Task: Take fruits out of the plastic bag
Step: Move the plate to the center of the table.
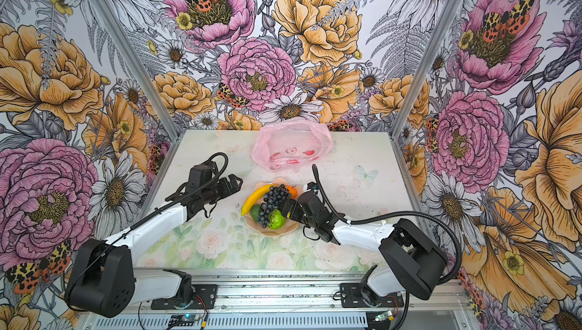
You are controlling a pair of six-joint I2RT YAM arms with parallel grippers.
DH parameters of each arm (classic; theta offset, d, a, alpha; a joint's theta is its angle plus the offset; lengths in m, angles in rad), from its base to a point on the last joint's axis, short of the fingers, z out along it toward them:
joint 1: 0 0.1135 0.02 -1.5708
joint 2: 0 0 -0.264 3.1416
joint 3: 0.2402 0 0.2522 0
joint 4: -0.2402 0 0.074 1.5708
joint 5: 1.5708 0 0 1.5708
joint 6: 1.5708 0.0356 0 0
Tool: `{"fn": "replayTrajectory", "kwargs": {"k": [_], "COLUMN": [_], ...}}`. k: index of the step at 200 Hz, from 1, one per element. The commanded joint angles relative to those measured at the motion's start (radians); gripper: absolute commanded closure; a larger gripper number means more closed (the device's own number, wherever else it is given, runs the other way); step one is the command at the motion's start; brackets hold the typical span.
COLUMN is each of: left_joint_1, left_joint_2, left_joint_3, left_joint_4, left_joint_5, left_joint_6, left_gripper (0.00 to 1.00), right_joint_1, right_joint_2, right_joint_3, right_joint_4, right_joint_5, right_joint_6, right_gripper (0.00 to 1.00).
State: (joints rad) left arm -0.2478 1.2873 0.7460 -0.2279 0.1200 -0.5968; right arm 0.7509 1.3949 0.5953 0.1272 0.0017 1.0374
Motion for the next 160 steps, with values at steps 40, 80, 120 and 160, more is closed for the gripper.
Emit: {"fn": "replayTrajectory", "kwargs": {"k": [40,80,120,160], "left_joint_1": [0.037,0.031,-0.019,-0.058], "left_joint_2": [-0.109,-0.159,-0.230,-0.270], "left_joint_3": [-0.023,-0.033,-0.067,-0.221], "left_joint_4": [-0.024,-0.031,0.059,0.458], "left_joint_5": [-0.113,-0.215,-0.490,-0.782], "left_joint_6": [0.004,0.025,0.090,0.292], "left_gripper": [0.01,0.01,0.01,0.01], "right_joint_1": [-0.085,-0.220,-0.384,-0.498], "right_joint_2": [-0.245,-0.381,-0.400,-0.372], "right_joint_3": [-0.068,-0.075,0.060,0.178], "right_joint_4": [-0.167,-0.265,-0.351,-0.344], "right_joint_5": [-0.030,-0.085,-0.101,0.094], "right_joint_6": [-0.111,-0.172,-0.308,-0.477], "right_gripper": [0.01,0.01,0.01,0.01]}}
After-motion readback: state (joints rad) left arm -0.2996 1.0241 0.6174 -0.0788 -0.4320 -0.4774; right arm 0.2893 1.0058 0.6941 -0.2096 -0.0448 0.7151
